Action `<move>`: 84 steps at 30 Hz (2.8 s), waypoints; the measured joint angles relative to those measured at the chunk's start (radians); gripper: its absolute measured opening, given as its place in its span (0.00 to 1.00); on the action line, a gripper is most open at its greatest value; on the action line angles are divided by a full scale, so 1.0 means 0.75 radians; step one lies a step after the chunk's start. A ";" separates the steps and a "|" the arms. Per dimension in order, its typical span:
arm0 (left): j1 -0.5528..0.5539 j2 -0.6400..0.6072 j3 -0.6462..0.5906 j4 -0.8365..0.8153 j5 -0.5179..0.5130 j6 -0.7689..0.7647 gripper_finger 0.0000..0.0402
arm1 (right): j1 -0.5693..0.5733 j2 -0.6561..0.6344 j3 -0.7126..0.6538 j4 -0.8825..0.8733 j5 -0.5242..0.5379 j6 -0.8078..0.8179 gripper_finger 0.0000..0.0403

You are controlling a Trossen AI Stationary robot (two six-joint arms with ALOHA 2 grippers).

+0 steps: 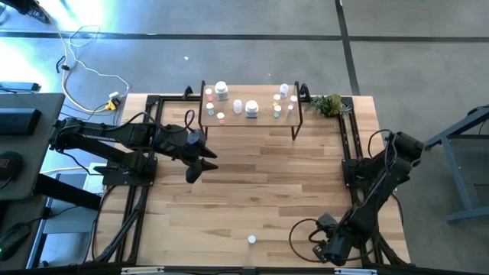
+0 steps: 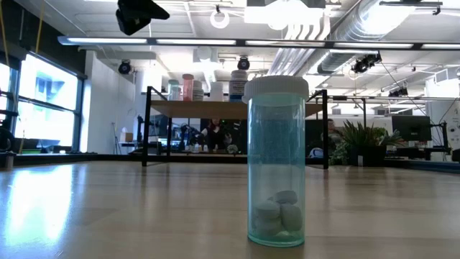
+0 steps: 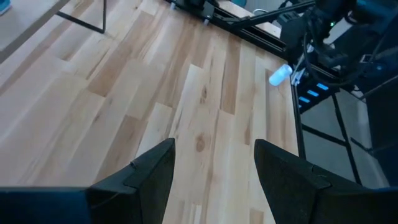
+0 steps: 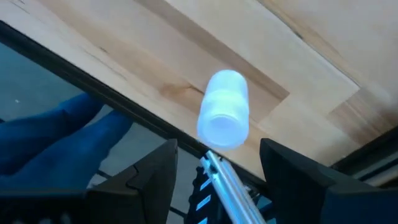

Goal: Pick and place medicine bottles onto shelf by color
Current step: Put the transparent pill bottle on the shelf

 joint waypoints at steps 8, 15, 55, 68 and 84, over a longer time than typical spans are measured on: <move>0.000 0.000 0.000 0.001 -0.002 -0.025 0.53 | 0.024 0.086 0.000 -0.001 0.019 0.004 0.54; 0.000 0.000 0.000 0.001 -0.003 -0.035 0.53 | 0.023 0.122 0.000 0.008 0.074 0.004 0.52; 0.000 0.000 0.000 0.002 -0.001 -0.006 0.53 | -0.284 0.123 0.322 -0.214 0.144 -0.399 0.31; 0.024 0.000 0.000 0.002 0.000 0.096 0.53 | -0.639 0.123 0.508 -0.340 0.197 -0.887 0.31; 0.102 0.000 0.000 0.001 0.002 0.129 0.53 | -1.069 0.122 0.837 -0.434 0.219 -1.502 0.31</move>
